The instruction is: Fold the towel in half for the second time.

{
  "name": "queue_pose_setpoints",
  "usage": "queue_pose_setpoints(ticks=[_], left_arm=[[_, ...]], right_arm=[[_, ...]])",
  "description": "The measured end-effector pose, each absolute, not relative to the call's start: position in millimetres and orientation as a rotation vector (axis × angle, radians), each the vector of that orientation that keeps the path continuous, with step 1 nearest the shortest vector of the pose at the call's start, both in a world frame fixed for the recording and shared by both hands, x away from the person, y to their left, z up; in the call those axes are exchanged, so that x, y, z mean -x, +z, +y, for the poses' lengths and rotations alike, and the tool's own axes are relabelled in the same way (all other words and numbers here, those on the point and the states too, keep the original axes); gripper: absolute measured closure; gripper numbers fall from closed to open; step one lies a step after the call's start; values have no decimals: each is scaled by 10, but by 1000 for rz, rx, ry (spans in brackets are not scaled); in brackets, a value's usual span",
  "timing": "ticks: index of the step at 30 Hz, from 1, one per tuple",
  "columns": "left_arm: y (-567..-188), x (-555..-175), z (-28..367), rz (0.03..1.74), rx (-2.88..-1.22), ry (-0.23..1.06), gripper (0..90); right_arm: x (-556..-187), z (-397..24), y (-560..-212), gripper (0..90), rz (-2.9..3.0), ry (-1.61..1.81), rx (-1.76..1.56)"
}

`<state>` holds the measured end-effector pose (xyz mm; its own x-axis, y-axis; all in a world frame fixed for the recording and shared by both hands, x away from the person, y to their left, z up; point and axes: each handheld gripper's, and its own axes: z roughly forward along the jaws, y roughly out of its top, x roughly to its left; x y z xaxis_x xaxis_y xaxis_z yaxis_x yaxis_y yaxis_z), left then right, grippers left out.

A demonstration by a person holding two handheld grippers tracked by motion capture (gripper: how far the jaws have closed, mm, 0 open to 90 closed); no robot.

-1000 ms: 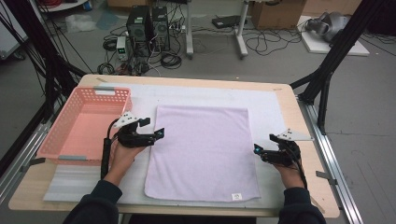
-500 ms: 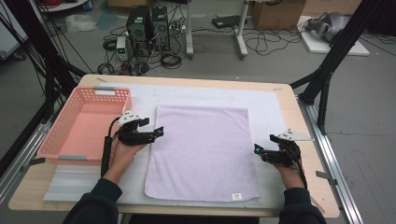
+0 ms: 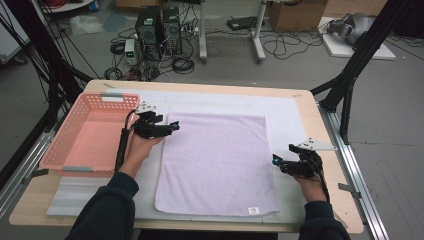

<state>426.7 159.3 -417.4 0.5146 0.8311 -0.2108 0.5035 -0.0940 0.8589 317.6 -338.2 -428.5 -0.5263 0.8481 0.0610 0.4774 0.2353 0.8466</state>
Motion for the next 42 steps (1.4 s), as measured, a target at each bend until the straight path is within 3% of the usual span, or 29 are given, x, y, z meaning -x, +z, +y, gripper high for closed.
queue_pose_setpoints(ticks=[11, 23, 28, 30, 33, 42], left_arm=[[-4282, -4728, 1590, 1274, -1831, 443, 321], [-4472, -4961, 1484, 1284, -1908, 471, 437], [-4484, -4941, 1464, 1219, -1946, 513, 553], [-4494, -4927, 1445, 1179, -1953, 511, 677], [-4505, -4917, 1434, 1167, -1944, 499, 782], [-4514, -4926, 1464, 1177, -1919, 462, 805]], right_arm=[[-3194, -3373, -4304, 183, 2119, 1199, -1226], [-3196, -3375, -4307, 183, 2120, 1202, -1228], [-3225, -3372, -4321, 184, 2121, 1199, -1230], [-3274, -3352, -4329, 187, 2126, 1174, -1233], [-3369, -3331, -4316, 187, 2114, 1170, -1252], [-3891, -3315, -4307, 187, 2125, 1173, -1352]])
